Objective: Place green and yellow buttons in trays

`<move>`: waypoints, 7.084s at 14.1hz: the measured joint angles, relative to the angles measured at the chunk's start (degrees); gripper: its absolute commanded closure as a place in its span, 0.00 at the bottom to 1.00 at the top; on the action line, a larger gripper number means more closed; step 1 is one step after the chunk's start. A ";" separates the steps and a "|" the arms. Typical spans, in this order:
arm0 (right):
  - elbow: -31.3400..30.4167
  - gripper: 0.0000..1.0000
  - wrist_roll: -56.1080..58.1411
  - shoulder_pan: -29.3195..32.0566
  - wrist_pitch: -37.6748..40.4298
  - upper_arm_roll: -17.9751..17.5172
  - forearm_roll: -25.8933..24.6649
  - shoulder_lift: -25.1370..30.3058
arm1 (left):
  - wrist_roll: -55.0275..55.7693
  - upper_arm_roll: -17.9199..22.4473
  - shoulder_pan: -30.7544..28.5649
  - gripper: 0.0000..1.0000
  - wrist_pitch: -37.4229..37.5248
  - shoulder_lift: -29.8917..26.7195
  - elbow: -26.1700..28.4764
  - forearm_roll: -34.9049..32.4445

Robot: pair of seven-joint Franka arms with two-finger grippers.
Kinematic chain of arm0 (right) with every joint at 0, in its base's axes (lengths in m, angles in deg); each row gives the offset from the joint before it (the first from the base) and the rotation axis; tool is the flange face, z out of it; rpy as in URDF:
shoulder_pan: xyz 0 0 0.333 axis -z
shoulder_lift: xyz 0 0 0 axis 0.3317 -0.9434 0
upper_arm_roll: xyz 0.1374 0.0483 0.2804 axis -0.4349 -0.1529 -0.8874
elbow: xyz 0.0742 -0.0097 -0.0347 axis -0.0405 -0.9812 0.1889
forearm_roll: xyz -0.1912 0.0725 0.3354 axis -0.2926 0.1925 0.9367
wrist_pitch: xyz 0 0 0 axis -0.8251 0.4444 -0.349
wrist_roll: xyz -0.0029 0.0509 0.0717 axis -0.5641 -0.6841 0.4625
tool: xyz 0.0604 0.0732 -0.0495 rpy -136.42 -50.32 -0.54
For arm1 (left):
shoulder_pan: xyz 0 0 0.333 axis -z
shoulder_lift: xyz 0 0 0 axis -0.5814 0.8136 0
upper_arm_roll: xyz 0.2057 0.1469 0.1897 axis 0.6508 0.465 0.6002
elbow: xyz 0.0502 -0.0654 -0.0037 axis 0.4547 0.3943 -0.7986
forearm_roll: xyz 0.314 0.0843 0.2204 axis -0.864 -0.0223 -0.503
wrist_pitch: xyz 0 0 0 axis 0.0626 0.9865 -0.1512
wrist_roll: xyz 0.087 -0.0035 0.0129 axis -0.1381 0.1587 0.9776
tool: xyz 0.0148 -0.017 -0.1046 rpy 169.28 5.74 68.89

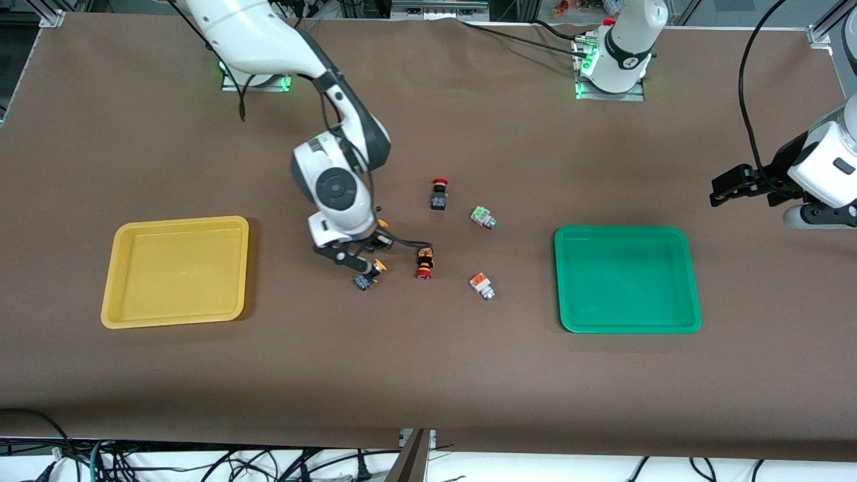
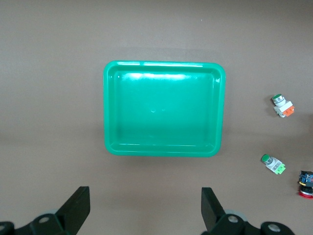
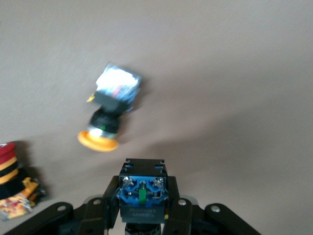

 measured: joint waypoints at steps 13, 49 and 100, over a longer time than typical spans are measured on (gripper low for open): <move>-1.19 1.00 61.12 23.90 4.00 17.45 2.48 -2.16 | 0.00 -0.24 2.13 0.00 -8.52 12.05 -0.68 0.00; 1.96 1.00 -14.84 -12.95 -18.16 14.76 9.79 -10.30 | 60.93 -2.66 30.77 0.00 -40.45 26.84 19.79 14.45; 0.37 0.00 49.96 28.20 30.76 2.43 1.17 35.49 | 47.17 -5.38 17.77 0.00 -28.02 38.94 -6.91 12.12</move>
